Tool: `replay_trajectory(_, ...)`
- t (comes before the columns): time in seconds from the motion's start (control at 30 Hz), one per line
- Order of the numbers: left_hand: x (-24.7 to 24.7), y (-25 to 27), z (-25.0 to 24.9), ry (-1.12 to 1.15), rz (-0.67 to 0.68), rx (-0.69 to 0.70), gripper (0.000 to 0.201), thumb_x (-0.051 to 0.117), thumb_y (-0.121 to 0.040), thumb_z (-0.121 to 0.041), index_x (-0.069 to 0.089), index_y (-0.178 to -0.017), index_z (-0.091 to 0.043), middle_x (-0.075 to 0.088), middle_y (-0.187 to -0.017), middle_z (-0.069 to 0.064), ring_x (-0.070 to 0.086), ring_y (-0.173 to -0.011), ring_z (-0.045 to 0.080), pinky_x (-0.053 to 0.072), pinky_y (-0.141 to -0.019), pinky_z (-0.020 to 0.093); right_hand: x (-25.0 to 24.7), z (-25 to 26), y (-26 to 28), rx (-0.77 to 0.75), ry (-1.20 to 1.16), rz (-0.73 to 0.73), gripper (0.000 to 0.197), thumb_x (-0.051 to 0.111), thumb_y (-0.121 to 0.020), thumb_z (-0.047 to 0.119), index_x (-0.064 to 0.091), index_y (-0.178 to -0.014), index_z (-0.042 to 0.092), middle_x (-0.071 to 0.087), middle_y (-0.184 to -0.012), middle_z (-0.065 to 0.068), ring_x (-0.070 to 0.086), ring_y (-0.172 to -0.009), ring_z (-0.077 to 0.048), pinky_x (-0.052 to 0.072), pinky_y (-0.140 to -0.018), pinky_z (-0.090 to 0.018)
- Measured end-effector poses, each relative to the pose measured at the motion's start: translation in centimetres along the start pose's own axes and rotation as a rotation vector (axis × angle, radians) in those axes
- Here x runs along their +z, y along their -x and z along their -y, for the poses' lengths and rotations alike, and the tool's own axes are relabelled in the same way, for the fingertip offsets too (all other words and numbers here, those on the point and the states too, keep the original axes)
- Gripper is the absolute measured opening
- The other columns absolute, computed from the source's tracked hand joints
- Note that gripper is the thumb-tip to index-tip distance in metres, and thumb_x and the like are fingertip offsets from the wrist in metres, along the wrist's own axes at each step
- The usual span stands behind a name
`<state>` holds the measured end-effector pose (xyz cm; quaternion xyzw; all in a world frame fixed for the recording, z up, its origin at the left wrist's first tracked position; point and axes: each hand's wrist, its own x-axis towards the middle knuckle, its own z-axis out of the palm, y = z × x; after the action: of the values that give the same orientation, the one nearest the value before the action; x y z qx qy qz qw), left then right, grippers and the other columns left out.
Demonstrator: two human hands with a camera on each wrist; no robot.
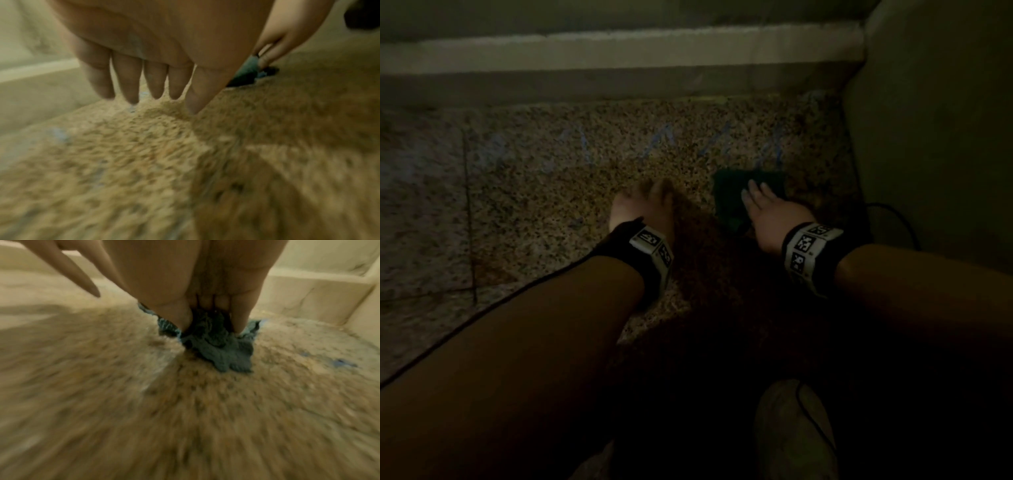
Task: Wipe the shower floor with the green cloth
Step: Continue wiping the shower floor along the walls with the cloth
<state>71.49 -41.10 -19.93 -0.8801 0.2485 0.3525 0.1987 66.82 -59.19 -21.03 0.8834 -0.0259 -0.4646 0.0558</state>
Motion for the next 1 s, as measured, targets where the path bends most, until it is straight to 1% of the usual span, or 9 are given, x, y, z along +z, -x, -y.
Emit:
replay_trajectory(0.07,0.2,-0.6,-0.3,0.026,0.001,0.042,0.059,0.029,-0.102,-0.027,-0.002,-0.152,-0.022,-0.01,-0.159,-0.001,0.001,-0.146,0.027,0.012,-0.116,0.046,-0.4,-0.1,-0.3,0.006,-0.024,-0.039,0.065,0.029,-0.1,0.01,-0.012,-0.15,0.01,-0.021,-0.157,-0.005,-0.008,-0.146,-0.022,0.023,-0.116,-0.042)
replay_trajectory(0.17,0.9,-1.1,-1.0,0.042,0.057,0.047,0.061,0.031,-0.102,-0.021,-0.005,-0.151,-0.022,-0.012,-0.158,-0.002,0.004,-0.146,0.026,0.026,-0.11,0.045,-1.8,-0.5,-1.3,0.064,-0.095,-0.098,0.065,0.028,-0.098,0.002,-0.011,-0.151,0.011,-0.019,-0.157,-0.004,-0.006,-0.146,-0.022,0.024,-0.115,-0.042)
replay_trajectory(0.33,0.6,-1.6,-1.6,0.021,0.067,0.018,0.056,0.021,-0.103,-0.01,-0.005,-0.151,-0.021,-0.005,-0.159,0.0,0.016,-0.143,0.028,0.036,-0.103,0.04,-3.0,-0.8,-1.8,0.082,-0.146,-0.093,0.065,0.029,-0.099,0.0,-0.009,-0.151,0.01,-0.017,-0.158,-0.005,-0.006,-0.146,-0.023,0.022,-0.113,-0.042)
replay_trajectory(0.5,-0.5,-1.5,-2.4,-0.03,0.118,0.003,0.056,0.02,-0.103,-0.004,-0.005,-0.151,-0.017,0.023,-0.153,0.004,0.041,-0.129,0.029,0.047,-0.087,0.032,-0.1,-2.5,-0.2,-0.002,-0.128,-0.011,0.063,0.027,-0.1,0.004,-0.009,-0.151,0.009,-0.019,-0.157,-0.006,-0.008,-0.146,-0.023,0.017,-0.117,-0.04)
replay_trajectory(0.6,0.7,-1.8,-2.3,0.054,0.074,-0.024,0.057,0.027,-0.102,-0.01,-0.001,-0.152,-0.017,0.009,-0.158,0.008,0.044,-0.126,0.032,0.048,-0.074,0.038,1.3,-3.2,0.2,-0.039,-0.135,-0.021,0.064,0.027,-0.099,0.001,-0.009,-0.15,0.009,-0.019,-0.157,-0.007,-0.009,-0.146,-0.023,0.014,-0.117,-0.035)
replay_trajectory(0.73,0.9,-1.9,-2.5,0.075,0.08,-0.043,0.061,0.031,-0.1,-0.013,-0.001,-0.152,-0.016,-0.003,-0.159,0.005,0.042,-0.129,0.032,0.047,-0.077,0.04,0.9,-3.4,-0.2,-0.041,-0.134,-0.039,0.063,0.026,-0.099,0.001,-0.01,-0.151,0.01,-0.02,-0.157,-0.005,-0.008,-0.146,-0.023,0.017,-0.117,-0.037)
replay_trajectory(0.87,0.4,-1.9,-2.8,0.044,0.101,-0.04,0.061,0.03,-0.102,-0.011,-0.006,-0.151,-0.017,-0.012,-0.158,0.001,0.04,-0.131,0.029,0.04,-0.067,0.036,-0.5,-4.0,-1.0,-0.034,-0.17,-0.08,0.067,0.029,-0.097,-0.003,-0.008,-0.151,0.013,-0.019,-0.157,-0.003,-0.009,-0.146,-0.021,0.014,-0.118,-0.038)
replay_trajectory(0.93,0.7,-2.4,-2.6,0.065,0.117,-0.04,0.061,0.026,-0.101,-0.007,-0.007,-0.151,-0.02,-0.011,-0.158,-0.001,0.047,-0.122,0.028,0.041,-0.061,0.032,-1.9,-3.8,-1.5,0.001,-0.21,-0.082,0.068,0.031,-0.097,-0.003,-0.008,-0.151,0.012,-0.018,-0.157,-0.005,-0.008,-0.146,-0.025,0.013,-0.118,-0.041)
replay_trajectory(1.0,1.0,-2.7,-2.2,0.102,0.114,-0.05,0.062,0.022,-0.101,-0.004,-0.008,-0.151,-0.024,-0.006,-0.158,-0.004,0.055,-0.102,0.024,0.038,-0.046,0.025,-2.8,-3.3,-1.8,0.048,-0.241,-0.06,0.067,0.031,-0.098,-0.002,-0.009,-0.151,0.01,-0.018,-0.157,-0.006,-0.008,-0.146,-0.027,0.013,-0.117,-0.042)
